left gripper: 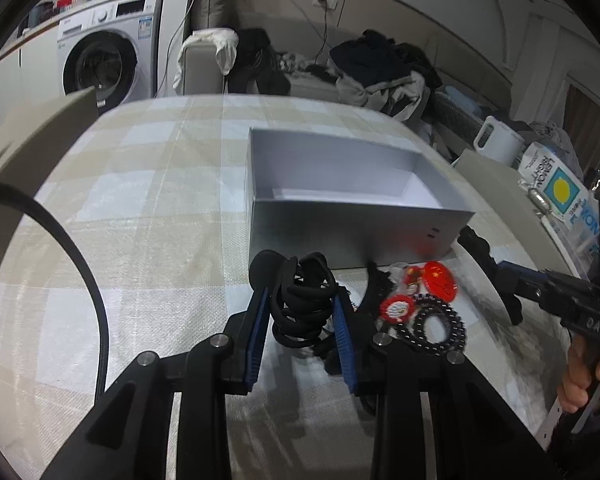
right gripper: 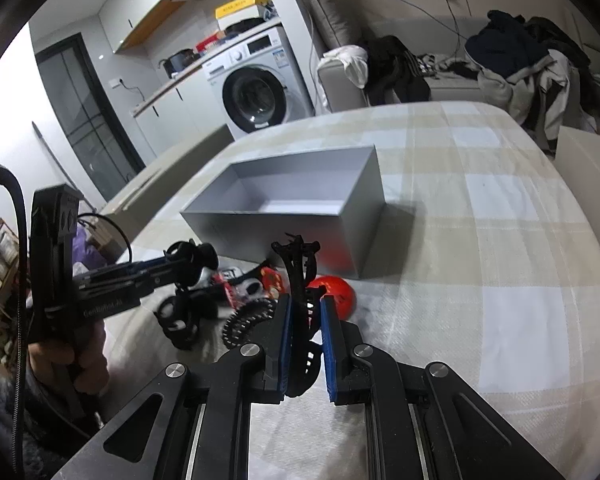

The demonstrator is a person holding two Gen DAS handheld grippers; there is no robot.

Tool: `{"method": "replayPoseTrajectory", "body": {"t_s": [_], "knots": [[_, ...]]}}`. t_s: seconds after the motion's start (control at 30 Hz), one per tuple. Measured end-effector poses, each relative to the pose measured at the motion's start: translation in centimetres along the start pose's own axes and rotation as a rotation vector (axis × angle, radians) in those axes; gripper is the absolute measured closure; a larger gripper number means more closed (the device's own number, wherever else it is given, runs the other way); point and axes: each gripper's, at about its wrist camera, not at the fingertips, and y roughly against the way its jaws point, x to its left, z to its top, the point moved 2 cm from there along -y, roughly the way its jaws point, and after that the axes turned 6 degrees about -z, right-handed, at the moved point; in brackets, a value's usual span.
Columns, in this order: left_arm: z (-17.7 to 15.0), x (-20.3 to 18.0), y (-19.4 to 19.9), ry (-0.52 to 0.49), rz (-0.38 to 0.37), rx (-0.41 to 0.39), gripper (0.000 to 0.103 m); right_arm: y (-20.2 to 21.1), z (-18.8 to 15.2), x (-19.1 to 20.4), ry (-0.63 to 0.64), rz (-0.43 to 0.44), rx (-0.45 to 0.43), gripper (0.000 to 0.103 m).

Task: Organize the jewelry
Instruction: 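Carry the black hair ties into the grey box and open the left gripper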

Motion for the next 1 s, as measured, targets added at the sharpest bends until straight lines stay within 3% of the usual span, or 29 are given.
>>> {"method": "replayPoseTrajectory", "body": {"t_s": [0.23,0.43,0.67,1.0], "knots": [[1.6,-0.7,2.7,-0.046,0.010,-0.101,0.077,1.7,1.7,0.6,-0.016,0.033,-0.082,0.090],[3.9,-0.2,1.9,-0.050,0.011,-0.167,0.077,1.6,5.3,0.8,-0.032,0.039,-0.134,0.090],[6.1,-0.2,-1.1,-0.053,0.003,-0.178,0.077,-2.0,9.1,-0.1,-0.094,0.044,-0.144,0.090],[5.3,-0.3,-3.4,-0.092,0.021,-0.102,0.077,-6.2,8.7,0.7,0.003,0.011,-0.069,0.090]]}}
